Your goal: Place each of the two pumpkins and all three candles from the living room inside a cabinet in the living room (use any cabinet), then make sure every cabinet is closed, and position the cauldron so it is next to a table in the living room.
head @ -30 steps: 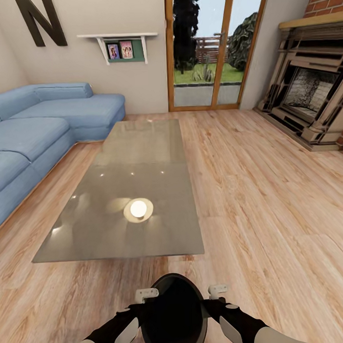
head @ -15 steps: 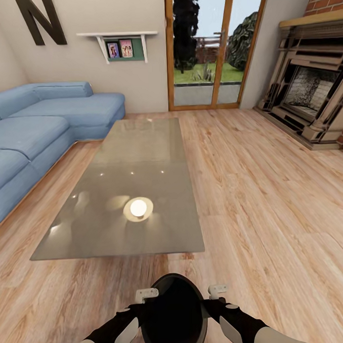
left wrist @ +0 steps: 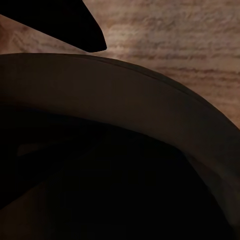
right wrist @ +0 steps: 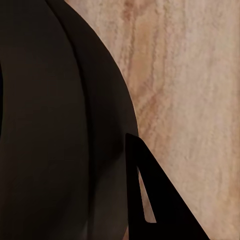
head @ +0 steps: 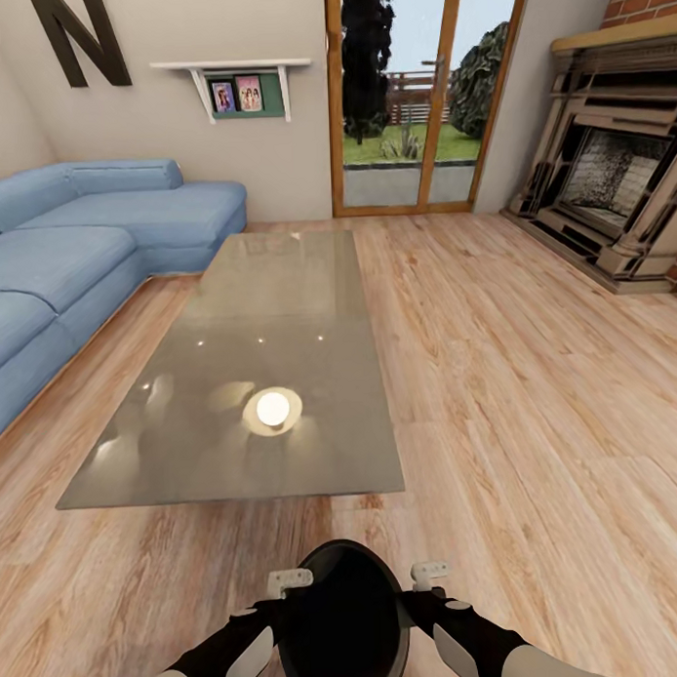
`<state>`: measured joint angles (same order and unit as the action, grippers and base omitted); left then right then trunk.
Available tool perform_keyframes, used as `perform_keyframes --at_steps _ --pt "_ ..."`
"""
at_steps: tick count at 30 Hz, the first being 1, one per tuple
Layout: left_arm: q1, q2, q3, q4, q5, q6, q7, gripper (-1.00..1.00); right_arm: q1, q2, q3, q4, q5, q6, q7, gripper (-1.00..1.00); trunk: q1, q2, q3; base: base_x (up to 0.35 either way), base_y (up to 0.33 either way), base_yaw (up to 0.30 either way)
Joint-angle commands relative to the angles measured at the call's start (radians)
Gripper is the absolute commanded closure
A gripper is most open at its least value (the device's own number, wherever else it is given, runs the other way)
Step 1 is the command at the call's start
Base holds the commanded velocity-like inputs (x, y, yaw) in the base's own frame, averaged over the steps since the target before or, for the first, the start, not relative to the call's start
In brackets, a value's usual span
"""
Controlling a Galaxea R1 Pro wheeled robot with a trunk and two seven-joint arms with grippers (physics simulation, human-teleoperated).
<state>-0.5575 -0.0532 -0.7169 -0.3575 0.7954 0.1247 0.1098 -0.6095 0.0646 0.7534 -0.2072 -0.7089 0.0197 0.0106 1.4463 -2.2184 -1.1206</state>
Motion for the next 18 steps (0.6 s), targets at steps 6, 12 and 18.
perform_keyframes --at_steps 6,12,18 --pt "0.000 0.014 0.007 -0.001 0.011 0.003 0.011 1.00 -0.001 -0.008 -0.017 -0.003 0.002 -0.038 0.000 1.00 0.000 -0.001 -0.001 0.000 0.000 0.000" --pt "-0.001 0.013 0.007 0.000 0.011 0.004 0.011 1.00 -0.001 -0.008 -0.017 -0.003 0.002 -0.038 0.000 1.00 0.008 -0.015 -0.007 0.000 0.000 0.000" --pt "0.000 0.014 0.007 0.000 0.011 0.004 0.011 1.00 -0.001 -0.008 -0.017 -0.003 0.002 -0.038 0.000 1.00 0.023 -0.043 -0.020 0.000 0.000 0.000"
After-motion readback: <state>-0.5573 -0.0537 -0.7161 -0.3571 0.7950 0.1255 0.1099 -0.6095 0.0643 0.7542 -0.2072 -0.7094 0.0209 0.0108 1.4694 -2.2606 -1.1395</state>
